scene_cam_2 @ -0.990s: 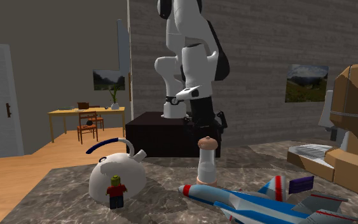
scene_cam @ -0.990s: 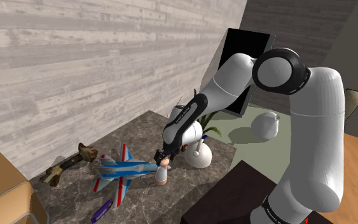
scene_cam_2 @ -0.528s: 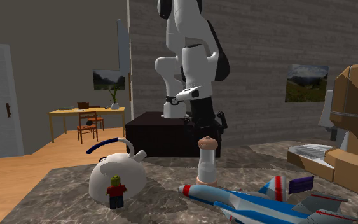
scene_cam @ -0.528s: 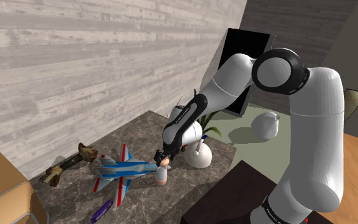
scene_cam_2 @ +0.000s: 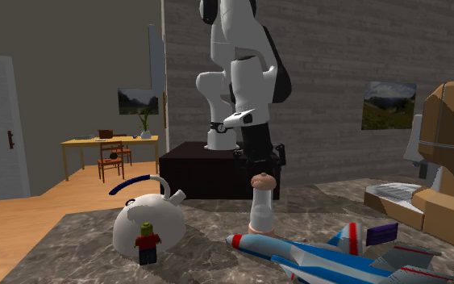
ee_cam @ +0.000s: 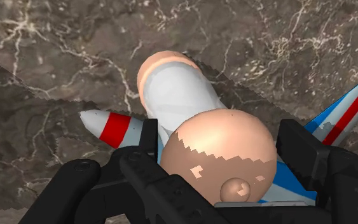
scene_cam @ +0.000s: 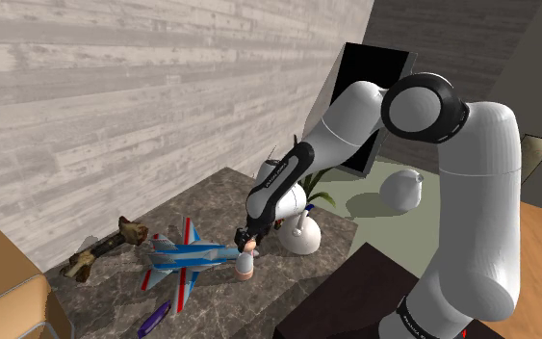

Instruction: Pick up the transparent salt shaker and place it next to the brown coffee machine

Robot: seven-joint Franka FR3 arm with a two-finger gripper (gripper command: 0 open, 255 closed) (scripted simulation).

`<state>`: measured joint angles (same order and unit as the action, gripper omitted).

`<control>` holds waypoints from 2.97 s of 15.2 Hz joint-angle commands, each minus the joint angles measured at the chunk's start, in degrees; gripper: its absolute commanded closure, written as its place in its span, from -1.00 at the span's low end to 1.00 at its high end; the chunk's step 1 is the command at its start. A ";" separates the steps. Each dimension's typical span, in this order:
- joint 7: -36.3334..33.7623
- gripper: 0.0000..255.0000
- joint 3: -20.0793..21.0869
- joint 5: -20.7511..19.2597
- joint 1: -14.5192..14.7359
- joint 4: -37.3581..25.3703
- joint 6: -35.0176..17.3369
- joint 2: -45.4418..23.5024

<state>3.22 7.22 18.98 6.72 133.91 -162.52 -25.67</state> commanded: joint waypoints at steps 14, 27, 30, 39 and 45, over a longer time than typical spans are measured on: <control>-2.85 1.00 -1.54 -2.06 0.99 1.70 7.80 9.53; -5.83 1.00 -2.44 -4.49 1.25 1.40 17.08 18.60; -6.43 1.00 -2.56 -4.98 1.23 1.01 19.31 20.46; -8.04 1.00 -2.82 -6.21 1.07 -0.87 26.11 25.45; -8.97 1.00 -2.94 -6.87 0.94 -2.70 30.69 28.25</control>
<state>-5.71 4.36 12.21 7.74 131.53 -132.75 2.00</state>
